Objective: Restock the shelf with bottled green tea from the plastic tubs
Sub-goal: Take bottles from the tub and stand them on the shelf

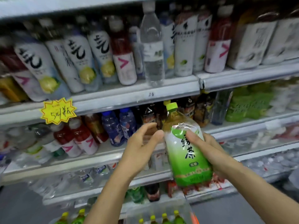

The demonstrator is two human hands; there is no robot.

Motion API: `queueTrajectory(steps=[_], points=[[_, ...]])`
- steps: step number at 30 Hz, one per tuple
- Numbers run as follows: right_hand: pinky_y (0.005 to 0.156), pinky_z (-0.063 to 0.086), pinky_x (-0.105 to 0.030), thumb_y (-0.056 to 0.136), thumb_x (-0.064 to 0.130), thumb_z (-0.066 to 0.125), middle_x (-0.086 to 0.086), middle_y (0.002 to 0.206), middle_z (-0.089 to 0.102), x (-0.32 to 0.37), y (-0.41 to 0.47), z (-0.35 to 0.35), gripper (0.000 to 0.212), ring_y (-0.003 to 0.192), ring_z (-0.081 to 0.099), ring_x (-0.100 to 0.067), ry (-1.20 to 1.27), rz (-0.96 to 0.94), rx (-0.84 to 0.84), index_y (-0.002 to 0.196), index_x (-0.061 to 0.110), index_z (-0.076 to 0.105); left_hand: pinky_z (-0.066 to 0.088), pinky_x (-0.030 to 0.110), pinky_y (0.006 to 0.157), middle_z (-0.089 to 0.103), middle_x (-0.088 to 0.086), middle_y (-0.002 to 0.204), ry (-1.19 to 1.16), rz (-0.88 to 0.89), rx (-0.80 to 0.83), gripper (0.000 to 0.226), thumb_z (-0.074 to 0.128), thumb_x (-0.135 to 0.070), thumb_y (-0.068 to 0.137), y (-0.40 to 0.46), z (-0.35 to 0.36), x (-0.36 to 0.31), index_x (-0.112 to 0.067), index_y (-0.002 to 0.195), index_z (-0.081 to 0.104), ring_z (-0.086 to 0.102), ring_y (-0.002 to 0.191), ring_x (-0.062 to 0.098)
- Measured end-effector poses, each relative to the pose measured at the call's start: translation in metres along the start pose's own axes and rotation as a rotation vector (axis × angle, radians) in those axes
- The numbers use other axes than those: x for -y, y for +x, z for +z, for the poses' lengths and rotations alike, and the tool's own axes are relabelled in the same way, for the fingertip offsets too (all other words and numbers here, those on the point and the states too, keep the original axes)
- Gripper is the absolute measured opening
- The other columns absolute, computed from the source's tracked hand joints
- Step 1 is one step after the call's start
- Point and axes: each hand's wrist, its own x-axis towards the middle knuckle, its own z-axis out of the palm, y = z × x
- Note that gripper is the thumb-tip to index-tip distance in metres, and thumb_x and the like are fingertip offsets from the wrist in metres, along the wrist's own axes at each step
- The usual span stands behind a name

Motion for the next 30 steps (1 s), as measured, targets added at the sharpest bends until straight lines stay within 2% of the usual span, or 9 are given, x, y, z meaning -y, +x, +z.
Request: queueTrajectory(steps=[4, 10, 12, 14, 17, 21, 24, 27, 30], points=[[0.063, 0.059, -0.032, 0.059, 0.066, 0.076, -0.009, 0.095, 0.077, 0.070, 0.000, -0.023, 0.075, 0.079, 0.074, -0.022, -0.052, -0.211, -0.048, 0.110, 0.012, 0.067, 0.050, 0.015, 0.078, 0.070, -0.019, 0.110, 0.032, 0.197, -0.067, 0.025, 0.070, -0.031, 0.091, 0.027, -0.011, -0.075, -0.039, 0.113, 0.063, 0.065, 0.096, -0.006], [0.070, 0.061, -0.048, 0.041, 0.081, 0.078, -0.015, 0.099, 0.076, 0.172, 0.005, -0.071, 0.091, 0.087, 0.074, -0.035, -0.077, -0.421, -0.011, 0.104, 0.017, 0.071, 0.050, 0.010, 0.077, 0.070, -0.014, 0.109, 0.086, 0.469, -0.198, 0.024, 0.068, -0.030, 0.092, 0.066, -0.011, -0.176, -0.033, 0.116, 0.064, 0.065, 0.097, -0.004], [0.066, 0.062, -0.046, 0.036, 0.080, 0.080, -0.015, 0.097, 0.076, 0.211, 0.007, -0.088, 0.091, 0.085, 0.074, -0.034, -0.066, -0.503, -0.018, 0.100, 0.016, 0.073, 0.050, 0.011, 0.076, 0.069, -0.012, 0.109, 0.078, 0.542, -0.250, 0.023, 0.067, -0.027, 0.094, 0.081, -0.005, -0.212, -0.031, 0.116, 0.064, 0.065, 0.097, -0.002], [0.062, 0.061, -0.040, 0.042, 0.078, 0.079, -0.015, 0.098, 0.076, 0.248, 0.009, -0.106, 0.086, 0.087, 0.074, -0.033, -0.068, -0.569, -0.011, 0.101, 0.015, 0.072, 0.050, 0.010, 0.075, 0.068, -0.010, 0.108, 0.082, 0.610, -0.297, 0.023, 0.066, -0.024, 0.095, 0.099, 0.003, -0.246, -0.028, 0.117, 0.062, 0.065, 0.095, -0.003], [0.061, 0.061, -0.039, 0.067, 0.065, 0.059, -0.009, 0.098, 0.077, 0.297, 0.011, -0.136, 0.055, 0.089, 0.075, -0.029, -0.031, -0.644, -0.004, 0.097, 0.021, 0.074, 0.050, 0.013, 0.080, 0.066, -0.011, 0.110, 0.155, 0.689, -0.335, 0.027, 0.067, -0.025, 0.095, 0.129, 0.020, -0.290, -0.025, 0.122, 0.060, 0.063, 0.098, -0.002], [0.075, 0.061, -0.049, 0.077, 0.062, 0.049, -0.007, 0.108, 0.075, 0.355, 0.029, -0.175, 0.058, 0.096, 0.073, -0.028, -0.041, -0.740, -0.023, 0.116, 0.023, 0.066, 0.040, 0.007, 0.089, 0.060, -0.006, 0.127, 0.330, 0.734, -0.368, 0.043, 0.067, -0.029, 0.095, 0.173, 0.045, -0.330, -0.018, 0.135, 0.055, 0.056, 0.115, 0.006], [0.077, 0.061, -0.049, 0.077, 0.063, 0.055, -0.005, 0.104, 0.076, 0.389, 0.050, -0.197, 0.054, 0.094, 0.074, -0.025, -0.036, -0.819, -0.120, 0.109, 0.021, 0.067, 0.035, 0.025, 0.110, 0.049, 0.001, 0.143, 0.460, 0.735, -0.424, 0.053, 0.067, -0.029, 0.094, 0.201, 0.059, -0.351, -0.019, 0.143, 0.047, 0.044, 0.131, 0.014], [0.077, 0.061, -0.046, 0.076, 0.067, 0.063, -0.004, 0.100, 0.076, 0.413, 0.082, -0.211, 0.053, 0.090, 0.075, -0.022, -0.004, -0.858, -0.223, 0.101, 0.020, 0.067, 0.026, 0.042, 0.118, 0.038, 0.004, 0.152, 0.598, 0.676, -0.504, 0.065, 0.066, -0.033, 0.092, 0.231, 0.066, -0.366, -0.026, 0.150, 0.037, 0.030, 0.142, 0.022], [0.081, 0.060, -0.047, 0.045, 0.084, 0.072, -0.006, 0.107, 0.073, 0.427, 0.120, -0.223, 0.096, 0.094, 0.073, -0.025, 0.001, -0.850, -0.299, 0.112, 0.016, 0.063, 0.020, 0.050, 0.121, 0.026, 0.010, 0.158, 0.709, 0.589, -0.558, 0.077, 0.067, -0.043, 0.091, 0.257, 0.068, -0.374, -0.037, 0.155, 0.025, 0.016, 0.148, 0.027]])
